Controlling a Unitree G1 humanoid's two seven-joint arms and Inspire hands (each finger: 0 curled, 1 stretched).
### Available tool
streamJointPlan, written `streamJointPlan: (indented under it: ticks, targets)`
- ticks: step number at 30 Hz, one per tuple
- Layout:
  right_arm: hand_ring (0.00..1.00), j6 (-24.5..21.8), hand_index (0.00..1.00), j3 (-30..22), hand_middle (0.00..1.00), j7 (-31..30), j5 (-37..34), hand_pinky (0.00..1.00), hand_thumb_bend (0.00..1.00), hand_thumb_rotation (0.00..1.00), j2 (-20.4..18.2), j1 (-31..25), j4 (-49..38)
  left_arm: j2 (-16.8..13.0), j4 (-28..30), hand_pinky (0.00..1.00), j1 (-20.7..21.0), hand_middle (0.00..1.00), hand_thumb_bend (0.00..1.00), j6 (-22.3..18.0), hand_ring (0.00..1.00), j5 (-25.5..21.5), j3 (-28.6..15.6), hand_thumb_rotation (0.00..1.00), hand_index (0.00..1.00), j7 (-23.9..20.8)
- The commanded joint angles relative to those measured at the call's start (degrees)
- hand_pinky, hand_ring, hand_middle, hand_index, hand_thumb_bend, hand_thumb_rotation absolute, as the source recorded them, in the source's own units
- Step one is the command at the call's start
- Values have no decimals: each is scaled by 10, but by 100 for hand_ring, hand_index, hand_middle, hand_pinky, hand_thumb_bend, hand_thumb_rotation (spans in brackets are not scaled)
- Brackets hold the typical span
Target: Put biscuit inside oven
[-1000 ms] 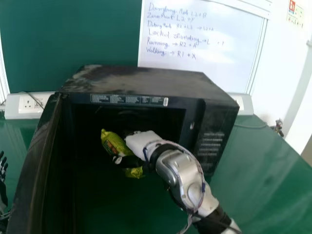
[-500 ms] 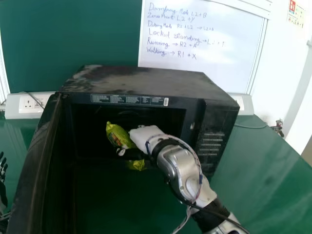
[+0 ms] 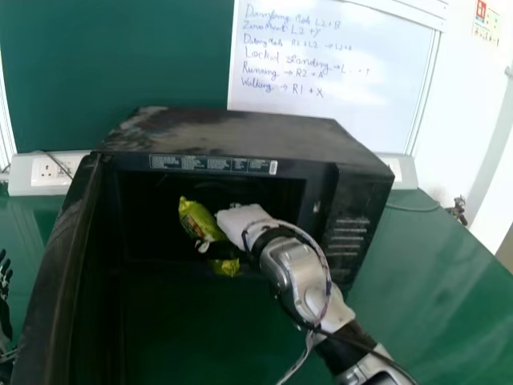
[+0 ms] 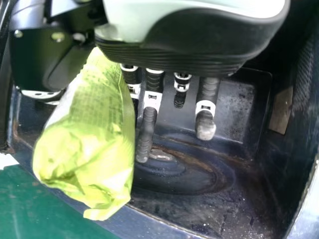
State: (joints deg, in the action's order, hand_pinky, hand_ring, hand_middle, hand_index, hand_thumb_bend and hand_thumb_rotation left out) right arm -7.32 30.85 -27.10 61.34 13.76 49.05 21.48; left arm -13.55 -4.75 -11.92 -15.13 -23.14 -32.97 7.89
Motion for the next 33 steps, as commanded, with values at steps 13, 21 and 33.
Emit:
streamJointPlan:
  ticks: [13,21,33]
  targets:
    - [16,16,72,21,47,75,-25,8,56,0,-16,48,101,2,2,85,0,92,99,-6,90,-1,0,78,97,5]
    - [16,31,71,33,47,126,-41,8,56,0,-34,71,177,0,-3,85,0,92,99,-9,90,0,-2,78,97,9]
    - [18,48,72,54,47,197,-61,10,57,0,-69,117,296,2,1,85,-2,92,100,-9,90,3,-1,78,97,4]
